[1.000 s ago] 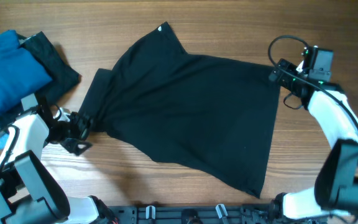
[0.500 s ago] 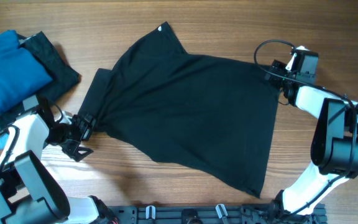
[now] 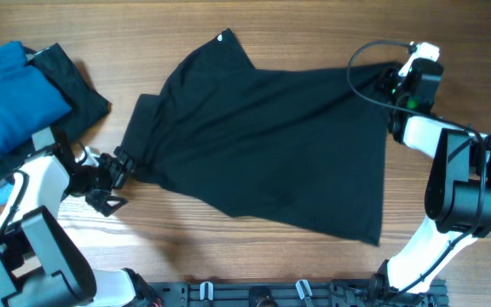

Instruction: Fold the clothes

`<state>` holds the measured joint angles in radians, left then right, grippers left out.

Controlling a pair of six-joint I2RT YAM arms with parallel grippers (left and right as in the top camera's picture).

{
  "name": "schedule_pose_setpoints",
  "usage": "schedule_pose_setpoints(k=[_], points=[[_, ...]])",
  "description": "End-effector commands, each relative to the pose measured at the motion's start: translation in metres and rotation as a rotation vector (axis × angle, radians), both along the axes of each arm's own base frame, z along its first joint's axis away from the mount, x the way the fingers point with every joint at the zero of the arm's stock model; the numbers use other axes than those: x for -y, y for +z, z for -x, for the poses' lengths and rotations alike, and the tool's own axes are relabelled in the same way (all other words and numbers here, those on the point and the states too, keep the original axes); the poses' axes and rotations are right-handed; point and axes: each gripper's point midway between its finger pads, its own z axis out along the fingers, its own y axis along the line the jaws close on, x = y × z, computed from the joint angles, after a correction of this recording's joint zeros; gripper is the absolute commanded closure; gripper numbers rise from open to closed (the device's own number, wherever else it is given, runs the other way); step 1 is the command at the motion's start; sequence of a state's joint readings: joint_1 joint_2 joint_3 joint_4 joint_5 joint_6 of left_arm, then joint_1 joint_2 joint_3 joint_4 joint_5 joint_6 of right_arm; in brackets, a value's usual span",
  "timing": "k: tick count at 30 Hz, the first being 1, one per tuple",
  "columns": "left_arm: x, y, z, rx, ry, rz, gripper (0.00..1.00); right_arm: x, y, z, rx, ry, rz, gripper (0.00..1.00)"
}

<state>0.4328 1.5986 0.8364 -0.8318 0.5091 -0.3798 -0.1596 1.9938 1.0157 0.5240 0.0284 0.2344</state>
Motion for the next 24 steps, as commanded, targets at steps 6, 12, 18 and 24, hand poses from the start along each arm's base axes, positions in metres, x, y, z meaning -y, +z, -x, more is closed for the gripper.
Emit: schedule_pose_setpoints(k=[6,12,18,24], points=[[0.027,0.008,-0.016,0.082,-0.112,0.003,0.01,0.069,0.101,-0.042,0.146,-0.222,0.134,0.93],[0.036,0.008,-0.017,0.085,-0.149,0.003,0.02,0.076,0.089,-0.021,-0.032,-0.232,0.103,0.0],[0.045,0.009,-0.023,0.113,-0.189,-0.005,0.04,0.052,0.067,0.041,-0.342,-0.167,0.033,0.0],[0.063,0.015,-0.058,0.281,-0.275,-0.053,0.08,-0.001,0.033,0.133,-0.727,-0.044,-0.183,0.0]])
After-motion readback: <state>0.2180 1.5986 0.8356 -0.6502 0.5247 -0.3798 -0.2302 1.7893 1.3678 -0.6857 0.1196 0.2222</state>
